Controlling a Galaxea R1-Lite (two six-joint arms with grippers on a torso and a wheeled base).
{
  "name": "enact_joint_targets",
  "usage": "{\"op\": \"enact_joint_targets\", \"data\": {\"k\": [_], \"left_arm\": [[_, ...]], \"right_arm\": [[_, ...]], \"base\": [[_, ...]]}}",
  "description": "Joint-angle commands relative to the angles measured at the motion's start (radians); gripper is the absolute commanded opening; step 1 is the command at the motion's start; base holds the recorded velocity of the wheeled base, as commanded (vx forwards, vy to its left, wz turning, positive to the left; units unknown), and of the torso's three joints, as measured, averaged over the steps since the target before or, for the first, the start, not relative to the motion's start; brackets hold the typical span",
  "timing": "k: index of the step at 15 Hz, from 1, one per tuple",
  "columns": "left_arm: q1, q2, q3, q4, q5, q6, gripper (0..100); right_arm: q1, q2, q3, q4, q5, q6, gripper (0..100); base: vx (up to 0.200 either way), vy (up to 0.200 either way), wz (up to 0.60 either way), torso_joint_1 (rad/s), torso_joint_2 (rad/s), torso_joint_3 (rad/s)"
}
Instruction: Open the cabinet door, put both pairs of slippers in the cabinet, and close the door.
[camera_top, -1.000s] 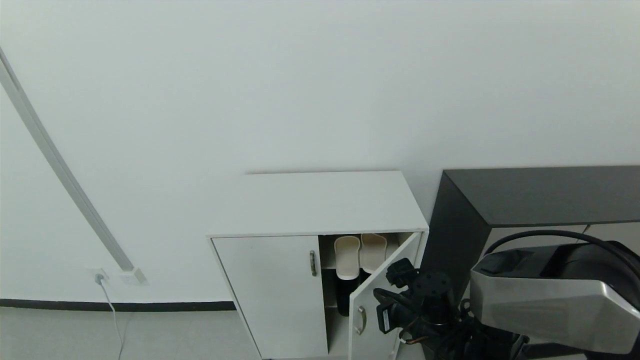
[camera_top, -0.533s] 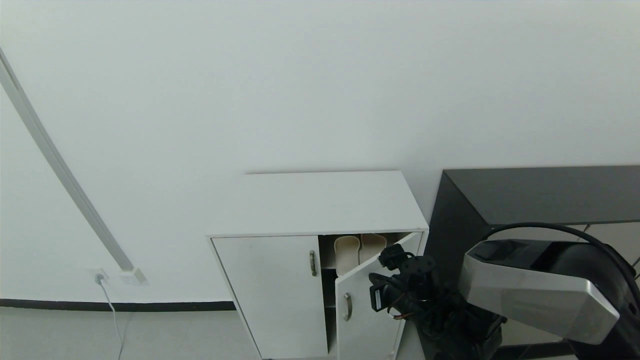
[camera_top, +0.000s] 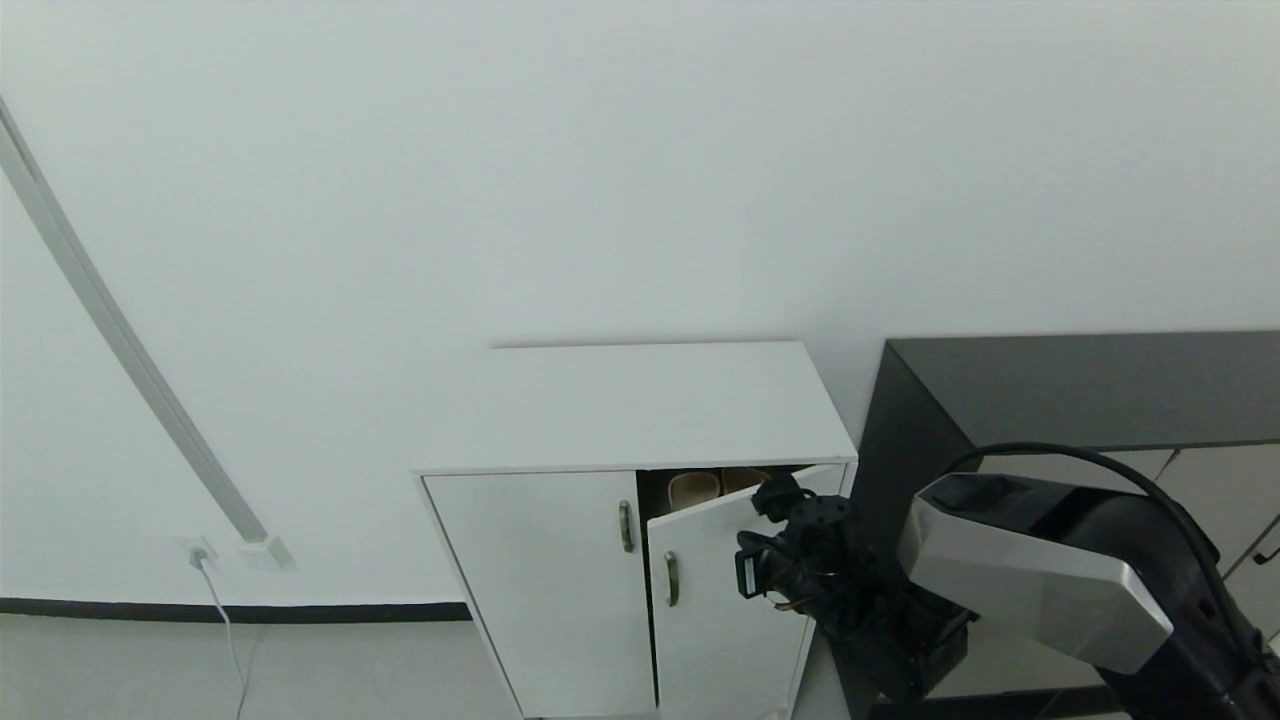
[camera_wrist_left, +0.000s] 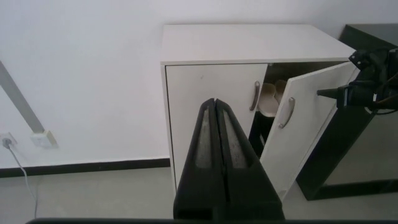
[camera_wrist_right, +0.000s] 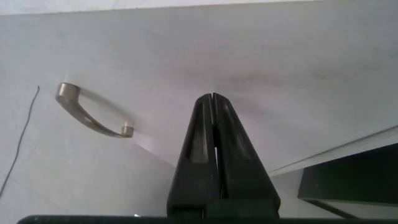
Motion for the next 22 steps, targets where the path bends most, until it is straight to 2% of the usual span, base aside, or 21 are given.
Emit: {"op": "enact_joint_targets", "data": {"k": [1,10,22], "left_arm": [[0.0,0.001,0.0,0.0,0.0,-0.001,0],[0.0,0.001,0.0,0.0,0.006,-0.002,0],[0.0,0.001,0.0,0.0,0.004,-0.001,0]], "right_arm": [[-0.011,0.032,-0.047,0.005,0.0,-0.001,0],[-0.038,0.058,-0.184,0.128,0.0,0.0,0],[-0.061,0.082,-0.291,0.209,0.0,0.0,0]], "base": [[0.0,0.0,0.0,0.0,0.0,0.0],[0.0,0.0,0.0,0.0,0.0,0.0],[0.0,0.0,0.0,0.0,0.0,0.0]]}}
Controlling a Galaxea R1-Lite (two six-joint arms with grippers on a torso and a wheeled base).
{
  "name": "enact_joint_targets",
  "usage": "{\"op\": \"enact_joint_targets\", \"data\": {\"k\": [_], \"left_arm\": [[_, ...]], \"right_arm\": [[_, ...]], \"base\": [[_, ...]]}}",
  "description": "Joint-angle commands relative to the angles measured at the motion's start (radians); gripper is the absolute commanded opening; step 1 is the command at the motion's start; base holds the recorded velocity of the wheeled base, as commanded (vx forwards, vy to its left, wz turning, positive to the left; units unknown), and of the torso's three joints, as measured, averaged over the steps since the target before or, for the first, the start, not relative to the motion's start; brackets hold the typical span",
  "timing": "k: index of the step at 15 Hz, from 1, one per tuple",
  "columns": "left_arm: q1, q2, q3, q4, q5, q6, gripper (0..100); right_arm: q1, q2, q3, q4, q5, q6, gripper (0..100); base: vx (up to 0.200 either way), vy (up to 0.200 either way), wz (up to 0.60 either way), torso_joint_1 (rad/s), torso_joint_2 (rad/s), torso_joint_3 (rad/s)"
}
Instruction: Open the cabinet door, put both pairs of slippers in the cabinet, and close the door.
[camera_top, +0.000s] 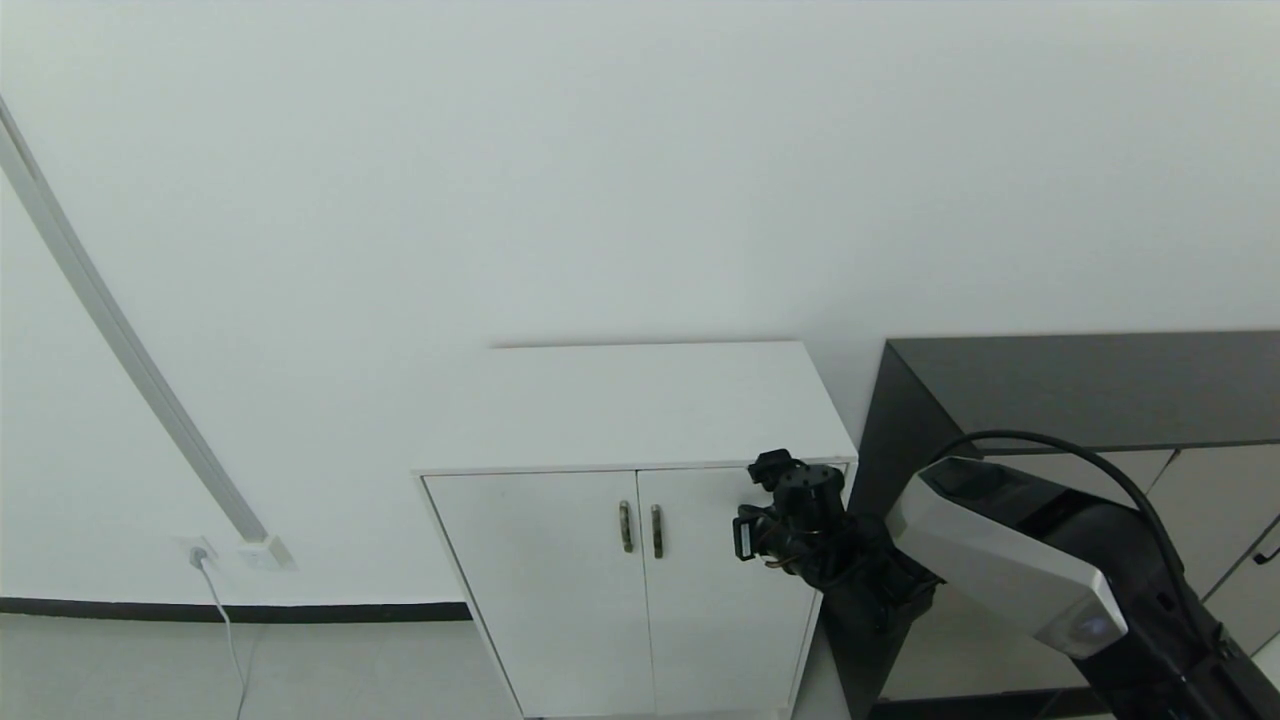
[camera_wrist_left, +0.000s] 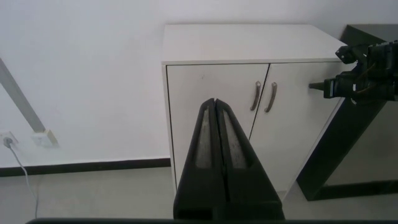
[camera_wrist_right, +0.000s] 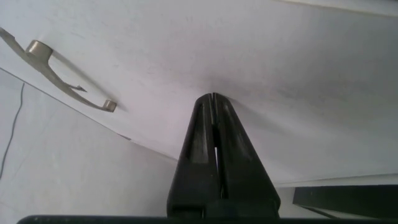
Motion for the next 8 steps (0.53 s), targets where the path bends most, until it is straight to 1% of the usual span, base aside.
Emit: {"op": "enact_joint_targets", "data": {"k": [1,8], "left_arm": [[0.0,0.001,-0.001,0.0,-0.001,0.0,0],[0.0,0.001,-0.001,0.0,-0.001,0.0,0]], "right_arm": [[-0.001,-0.001,-0.01,-0.001,0.0,0.0,0],[-0.004,0.008,-0.053,0.028,0.0,0.0,0]], "base": [[0.0,0.0,0.0,0.0,0.0,0.0],[0.0,0.0,0.0,0.0,0.0,0.0]]}}
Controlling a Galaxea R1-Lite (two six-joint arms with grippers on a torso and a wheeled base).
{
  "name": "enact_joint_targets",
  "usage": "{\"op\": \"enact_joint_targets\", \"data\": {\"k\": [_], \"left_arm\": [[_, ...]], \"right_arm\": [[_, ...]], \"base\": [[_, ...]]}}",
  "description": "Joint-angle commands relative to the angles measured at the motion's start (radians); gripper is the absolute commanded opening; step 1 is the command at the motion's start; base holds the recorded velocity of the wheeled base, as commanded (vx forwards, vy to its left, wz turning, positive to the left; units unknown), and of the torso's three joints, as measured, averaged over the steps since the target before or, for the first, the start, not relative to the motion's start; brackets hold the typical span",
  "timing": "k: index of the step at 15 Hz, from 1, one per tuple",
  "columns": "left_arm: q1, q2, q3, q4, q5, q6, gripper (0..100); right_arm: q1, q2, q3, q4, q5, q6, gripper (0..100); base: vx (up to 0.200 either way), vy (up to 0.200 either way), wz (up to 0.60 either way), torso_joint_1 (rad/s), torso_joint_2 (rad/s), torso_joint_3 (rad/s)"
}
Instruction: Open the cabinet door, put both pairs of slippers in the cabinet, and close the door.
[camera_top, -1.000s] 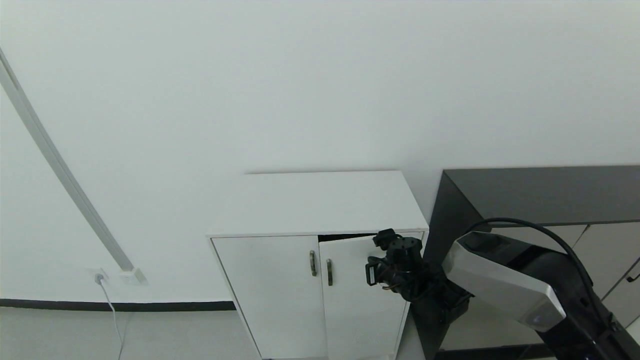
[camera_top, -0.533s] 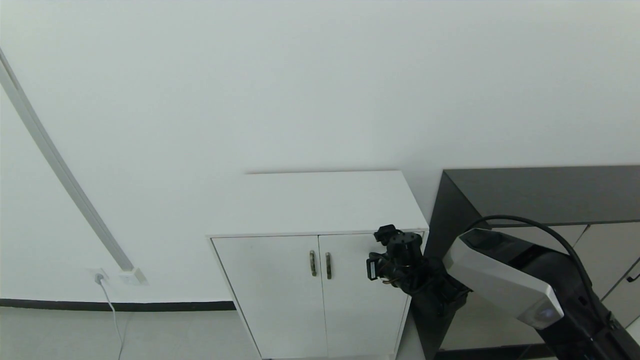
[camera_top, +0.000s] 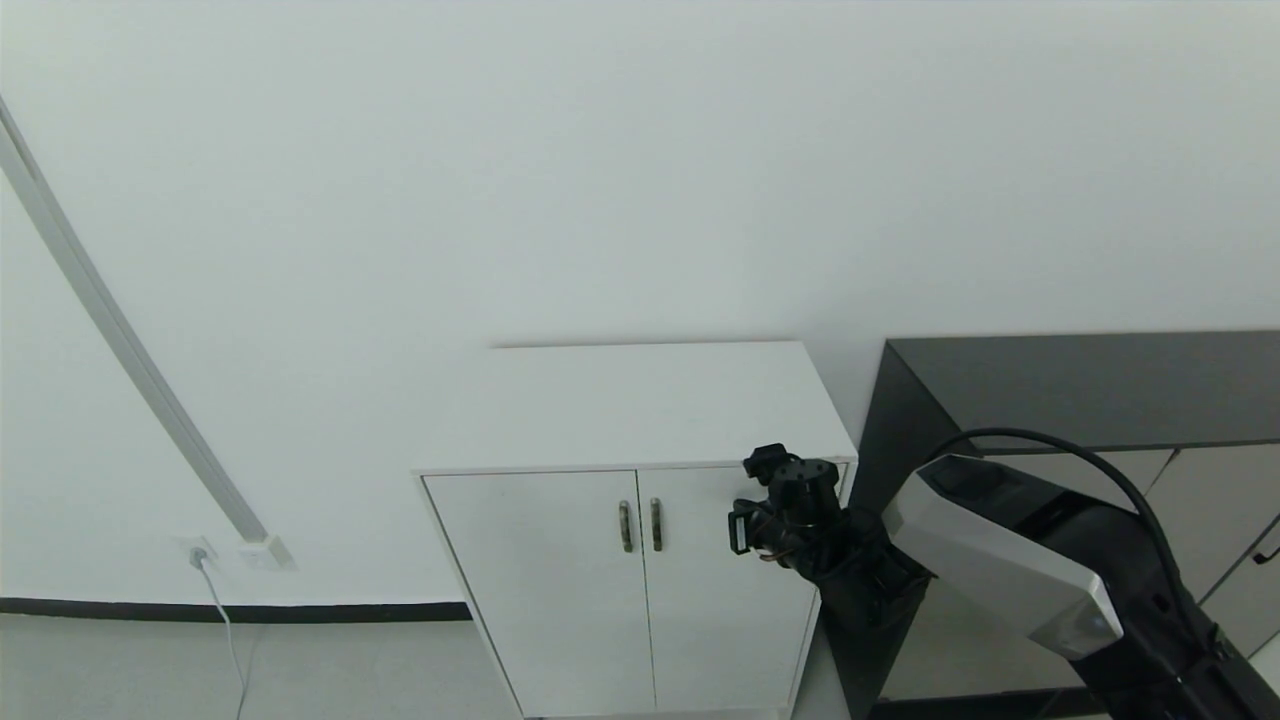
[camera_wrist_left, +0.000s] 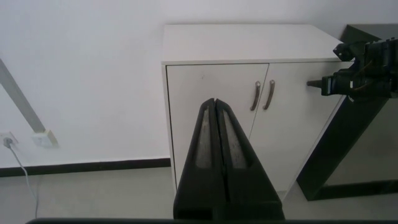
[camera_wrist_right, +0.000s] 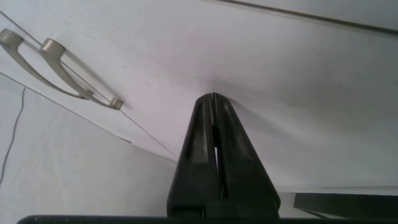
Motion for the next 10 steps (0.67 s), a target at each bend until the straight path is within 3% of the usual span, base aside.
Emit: {"op": "enact_joint_targets", "data": {"k": [1,10], "left_arm": [[0.0,0.001,0.0,0.0,0.0,0.0,0],[0.0,0.001,0.0,0.0,0.0,0.0,0]], "right_arm": [[-0.001,0.004,-0.006,-0.002,0.0,0.0,0],[-0.004,0.017,-0.023,-0.002,-0.002,0.0,0]], "base": [[0.0,0.0,0.0,0.0,0.0,0.0],[0.0,0.0,0.0,0.0,0.0,0.0]]}}
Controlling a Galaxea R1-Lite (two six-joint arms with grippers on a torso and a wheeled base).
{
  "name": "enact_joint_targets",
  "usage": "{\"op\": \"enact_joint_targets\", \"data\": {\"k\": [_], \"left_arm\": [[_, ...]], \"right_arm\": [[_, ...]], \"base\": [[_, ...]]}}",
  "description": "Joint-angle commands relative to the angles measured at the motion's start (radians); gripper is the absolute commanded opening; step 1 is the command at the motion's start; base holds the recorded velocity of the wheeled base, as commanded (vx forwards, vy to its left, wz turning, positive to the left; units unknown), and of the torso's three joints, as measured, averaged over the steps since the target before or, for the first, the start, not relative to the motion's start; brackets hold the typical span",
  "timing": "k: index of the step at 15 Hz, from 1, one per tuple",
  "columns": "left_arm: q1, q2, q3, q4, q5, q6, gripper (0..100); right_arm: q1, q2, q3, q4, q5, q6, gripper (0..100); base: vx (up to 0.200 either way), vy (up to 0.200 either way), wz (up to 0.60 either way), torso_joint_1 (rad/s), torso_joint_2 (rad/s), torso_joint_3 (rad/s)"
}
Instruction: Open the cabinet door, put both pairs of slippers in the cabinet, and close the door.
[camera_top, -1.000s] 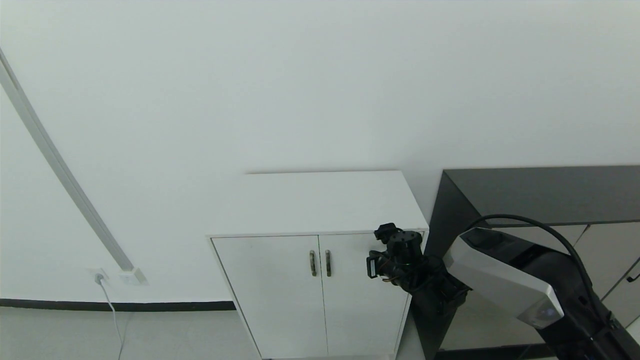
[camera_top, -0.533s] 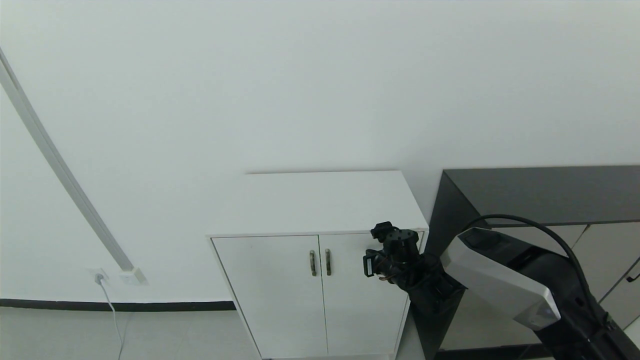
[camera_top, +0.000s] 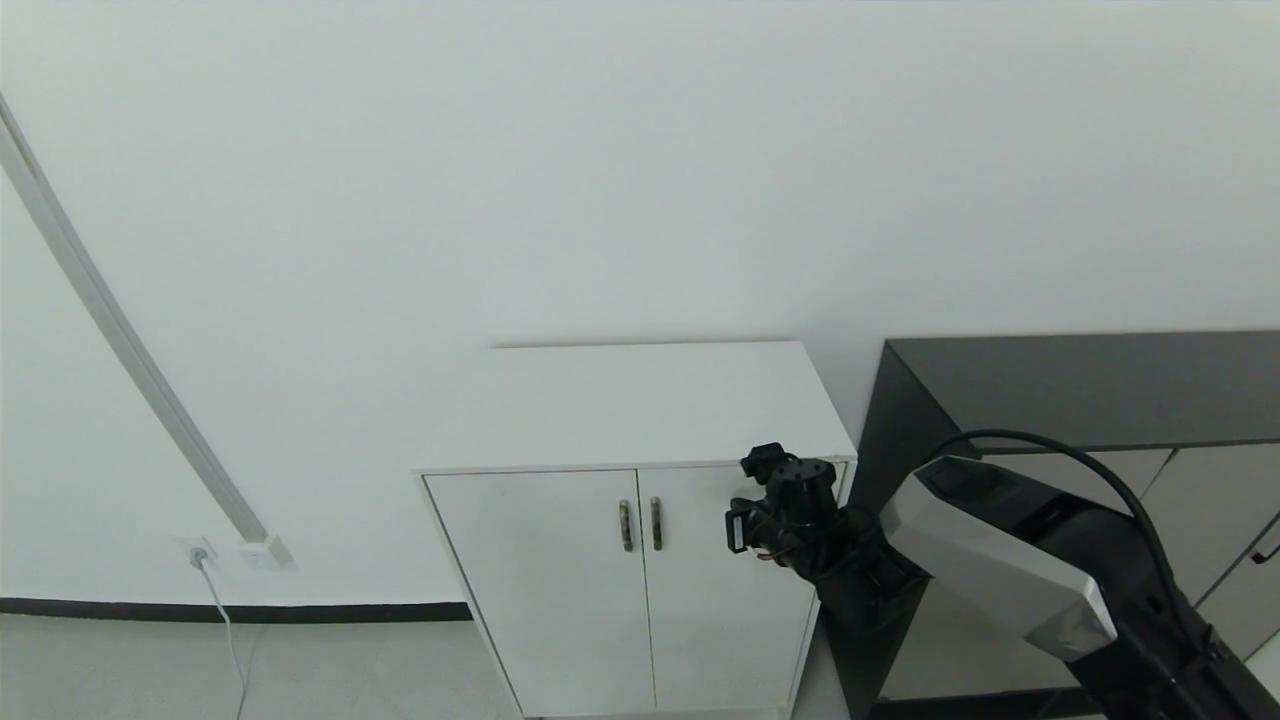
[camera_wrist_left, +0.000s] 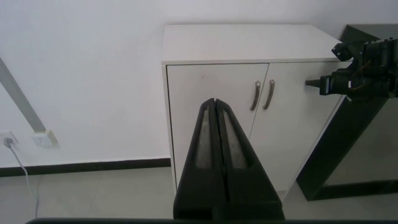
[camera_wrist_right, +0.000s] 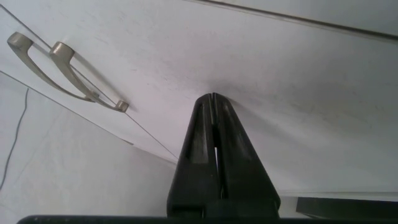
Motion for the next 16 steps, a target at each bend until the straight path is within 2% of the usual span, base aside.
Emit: {"op": "enact_joint_targets", "data": {"k": [1,16], "left_arm": [[0.0,0.001,0.001,0.0,0.0,0.0,0],[0.0,0.001,-0.001,0.0,-0.003,0.001,0]], "right_arm": [[0.0,0.008,-0.006,-0.001,-0.002,0.0,0],[0.011,-0.016,0.08,-0.053,-0.001,0.0,0]], "base": [[0.0,0.0,0.0,0.0,0.0,0.0],[0.0,0.0,0.0,0.0,0.0,0.0]]}}
